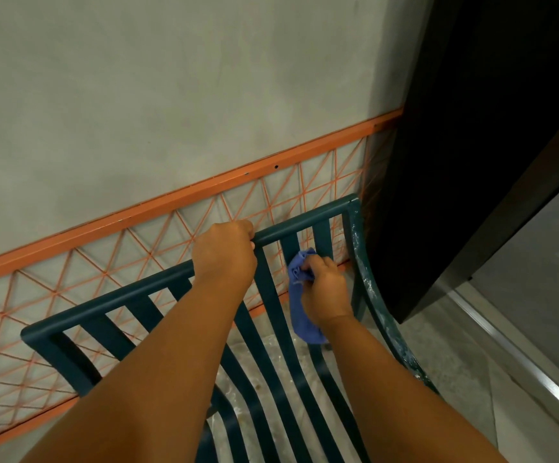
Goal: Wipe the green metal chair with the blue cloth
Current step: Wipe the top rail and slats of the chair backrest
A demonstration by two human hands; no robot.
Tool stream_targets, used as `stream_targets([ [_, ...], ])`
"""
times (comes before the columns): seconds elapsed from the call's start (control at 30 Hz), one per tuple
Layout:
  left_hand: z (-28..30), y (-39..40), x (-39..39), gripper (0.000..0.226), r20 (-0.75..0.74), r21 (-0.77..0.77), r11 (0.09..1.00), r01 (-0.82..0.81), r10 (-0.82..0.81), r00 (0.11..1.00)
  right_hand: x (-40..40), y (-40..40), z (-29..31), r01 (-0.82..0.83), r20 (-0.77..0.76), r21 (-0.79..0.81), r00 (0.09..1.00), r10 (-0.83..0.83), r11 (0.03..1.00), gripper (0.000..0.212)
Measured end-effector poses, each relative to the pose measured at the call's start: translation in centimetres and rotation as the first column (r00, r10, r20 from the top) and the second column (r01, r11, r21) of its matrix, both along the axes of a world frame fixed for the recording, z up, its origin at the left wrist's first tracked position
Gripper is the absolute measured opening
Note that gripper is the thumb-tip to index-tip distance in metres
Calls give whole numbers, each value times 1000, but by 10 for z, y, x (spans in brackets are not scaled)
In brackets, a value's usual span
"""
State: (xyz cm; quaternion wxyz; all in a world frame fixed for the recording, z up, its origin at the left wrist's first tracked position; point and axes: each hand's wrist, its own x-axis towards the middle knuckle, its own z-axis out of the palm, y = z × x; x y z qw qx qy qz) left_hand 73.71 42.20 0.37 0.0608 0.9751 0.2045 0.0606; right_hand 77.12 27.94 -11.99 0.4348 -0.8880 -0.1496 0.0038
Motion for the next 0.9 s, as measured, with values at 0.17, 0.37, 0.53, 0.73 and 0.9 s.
stream_targets([
  [0.17,2,-2,-2,15,-2,13,1000,2,-2,1000,1,-1,50,212,246,367,917,-314,906,21],
  [0.37,6,-4,-1,12,-29,18,999,-33,34,999,28,24,65,60,489,-260,869,77,964,37],
  [0.53,4,-1,-1,13,-12,-13,1000,-23,23,1000,59,5,73,135,460,-403,885,73,905,41],
  [0.73,3,1,-1,13,-5,16,1000,-19,19,1000,84,35,110,-157,43,-710,963,265,686,44],
  [0.9,1,4,0,13,1,-14,1000,-20,20,1000,122,26,125,-344,-262,-738,939,222,581,53],
])
